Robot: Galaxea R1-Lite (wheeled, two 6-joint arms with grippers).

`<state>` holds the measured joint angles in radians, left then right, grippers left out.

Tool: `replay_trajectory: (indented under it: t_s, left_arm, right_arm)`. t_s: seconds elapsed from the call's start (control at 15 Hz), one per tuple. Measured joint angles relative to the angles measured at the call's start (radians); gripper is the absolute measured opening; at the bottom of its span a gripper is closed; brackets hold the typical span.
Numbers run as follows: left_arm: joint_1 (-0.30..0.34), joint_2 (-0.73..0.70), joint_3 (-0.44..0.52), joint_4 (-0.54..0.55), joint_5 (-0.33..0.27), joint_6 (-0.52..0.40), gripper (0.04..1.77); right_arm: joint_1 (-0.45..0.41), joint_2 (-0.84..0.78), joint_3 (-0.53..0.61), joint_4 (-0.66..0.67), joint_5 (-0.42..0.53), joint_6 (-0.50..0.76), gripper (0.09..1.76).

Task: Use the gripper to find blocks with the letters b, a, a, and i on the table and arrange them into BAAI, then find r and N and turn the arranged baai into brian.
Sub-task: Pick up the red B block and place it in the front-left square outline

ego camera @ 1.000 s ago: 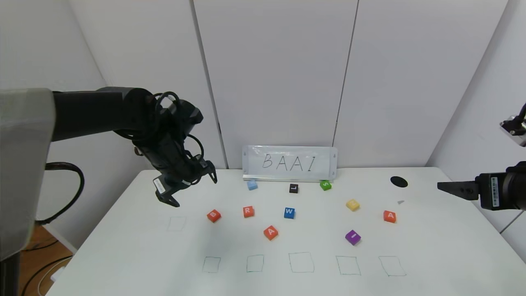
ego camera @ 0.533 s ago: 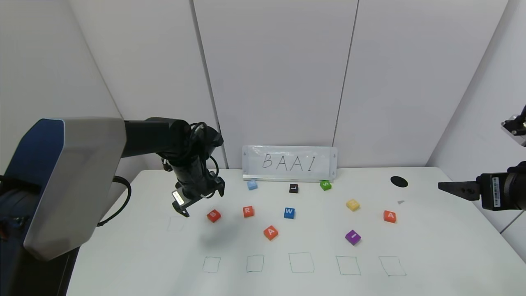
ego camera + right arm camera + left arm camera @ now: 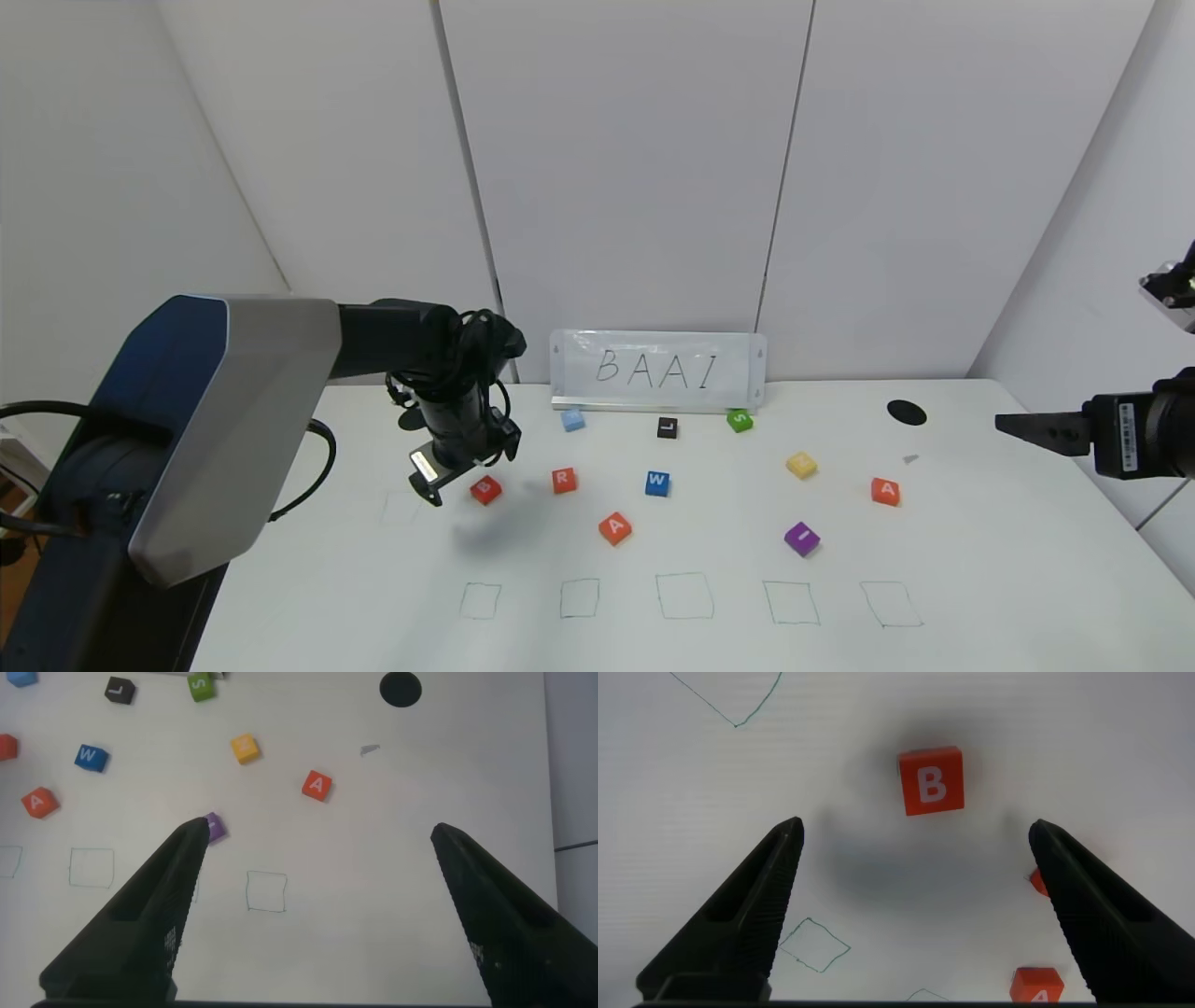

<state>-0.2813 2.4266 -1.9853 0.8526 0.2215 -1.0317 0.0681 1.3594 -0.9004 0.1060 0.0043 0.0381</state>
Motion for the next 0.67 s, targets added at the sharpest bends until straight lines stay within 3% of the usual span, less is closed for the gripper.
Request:
replay_trajectory:
  t_s: [0.2, 0.67]
  left_arm:
    - [0.000, 0.021, 0.004, -0.001, 0.032, -0.012, 1.72]
    - [0.000, 0.055, 0.005, -0.058, 0.036, -0.060, 1.72]
  right_arm:
    - [-0.001, 0.000, 0.000, -0.001, 0.000, -0.001, 1.71]
    - [0.004, 0.001, 0.003, -0.001, 0.001, 0.000, 1.71]
